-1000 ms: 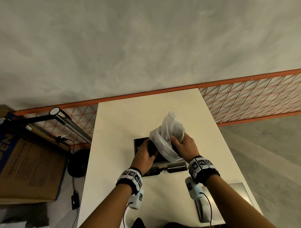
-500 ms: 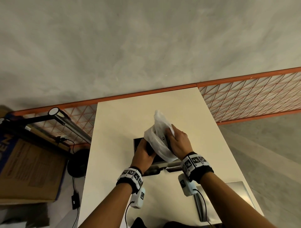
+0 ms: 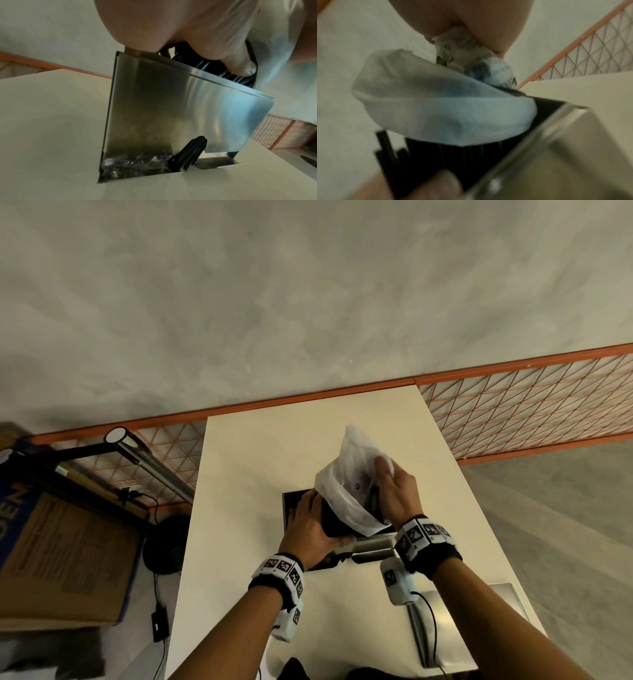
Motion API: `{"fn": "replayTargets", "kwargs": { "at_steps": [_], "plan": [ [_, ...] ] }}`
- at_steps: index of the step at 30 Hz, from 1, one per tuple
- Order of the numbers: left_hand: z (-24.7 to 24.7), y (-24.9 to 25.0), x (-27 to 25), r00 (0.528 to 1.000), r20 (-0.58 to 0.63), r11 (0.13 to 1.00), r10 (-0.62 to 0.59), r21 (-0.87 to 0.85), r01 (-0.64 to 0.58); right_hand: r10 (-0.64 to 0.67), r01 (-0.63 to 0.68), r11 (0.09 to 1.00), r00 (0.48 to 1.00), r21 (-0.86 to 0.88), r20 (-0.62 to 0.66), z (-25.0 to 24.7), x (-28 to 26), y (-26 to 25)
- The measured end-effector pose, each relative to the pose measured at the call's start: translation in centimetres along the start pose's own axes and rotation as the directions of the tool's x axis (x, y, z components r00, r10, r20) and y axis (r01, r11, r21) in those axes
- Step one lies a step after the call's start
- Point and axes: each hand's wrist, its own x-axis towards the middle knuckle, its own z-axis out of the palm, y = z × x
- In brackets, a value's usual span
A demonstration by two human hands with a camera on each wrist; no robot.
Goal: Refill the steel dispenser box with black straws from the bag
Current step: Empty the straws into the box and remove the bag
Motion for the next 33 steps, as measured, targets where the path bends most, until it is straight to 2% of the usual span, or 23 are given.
{"fn": "replayTargets", "kwargs": {
  "at_steps": [2, 4, 6, 9, 12, 14, 17, 21, 23, 25, 28, 30, 33],
  "plan": [
    [0.1, 0.1, 0.1, 1.000, -0.002, 1.000, 0.021, 0.004, -0.021, -0.044, 0.049, 0.997, 0.996, 0.053, -0.082, -0.3, 0.1, -1.1],
    [0.1, -0.1, 0.2, 1.000, 0.007, 1.000, 0.008, 0.014, -0.008, -0.075, 0.081, 0.995, 0.992, 0.057, -0.097, -0.4, 0.2, -2.0],
    [0.3, -0.2, 0.3, 0.999, 0.026, 1.000, -0.022, -0.006, 0.022, -0.099, 0.098, 0.995, 0.994, -0.019, -0.045, -0.3, 0.4, -1.9],
    [0.2, -0.1, 0.4, 0.995, 0.052, 0.987, -0.088, -0.131, 0.094, -0.106, 0.118, 0.967, 0.992, -0.224, 0.064, 0.1, 0.6, -0.3],
    [-0.1, 0.0, 0.5, 0.993, 0.089, 0.985, -0.077, -0.148, 0.090, -0.069, 0.087, 0.948, 0.995, -0.305, 0.069, 0.0, 0.8, 0.8],
    [-0.3, -0.1, 0.5, 0.994, 0.089, 0.989, -0.061, -0.126, 0.072, -0.036, 0.050, 0.959, 0.998, -0.281, 0.057, -0.4, 1.2, 0.7],
    [-0.5, -0.1, 0.4, 0.996, 0.077, 0.990, -0.049, -0.126, 0.058, 0.015, -0.015, 0.999, 1.000, -0.048, 0.001, -1.0, 1.5, 0.0],
    [-0.7, -0.1, 0.5, 0.997, 0.067, 0.990, -0.050, -0.128, 0.058, 0.084, -0.065, 0.982, 0.991, 0.179, -0.103, -1.3, 2.1, -0.3],
    [-0.8, 0.0, 0.4, 0.997, 0.064, 0.989, -0.041, -0.137, 0.049, 0.077, -0.063, 0.987, 0.993, 0.146, -0.087, -1.5, 2.4, -0.2],
    [-0.8, -0.1, 0.4, 0.997, 0.067, 0.989, -0.036, -0.140, 0.045, 0.056, -0.056, 0.998, 0.998, -0.027, -0.020, -1.4, 2.4, 0.2],
    [-0.7, -0.2, 0.4, 0.996, 0.080, 0.987, -0.044, -0.152, 0.056, 0.093, -0.061, 0.957, 0.991, -0.282, 0.101, -1.0, 2.0, 0.7],
    [-0.7, -0.3, 0.3, 0.996, 0.073, 0.982, -0.052, -0.177, 0.064, 0.115, -0.078, 0.961, 0.985, -0.264, 0.125, -1.0, 1.9, 0.6],
    [-0.6, -0.3, 0.4, 0.997, 0.061, 0.982, -0.056, -0.177, 0.066, 0.082, -0.082, 0.997, 0.995, 0.008, 0.059, -1.2, 2.3, 0.0]
  ]
}}
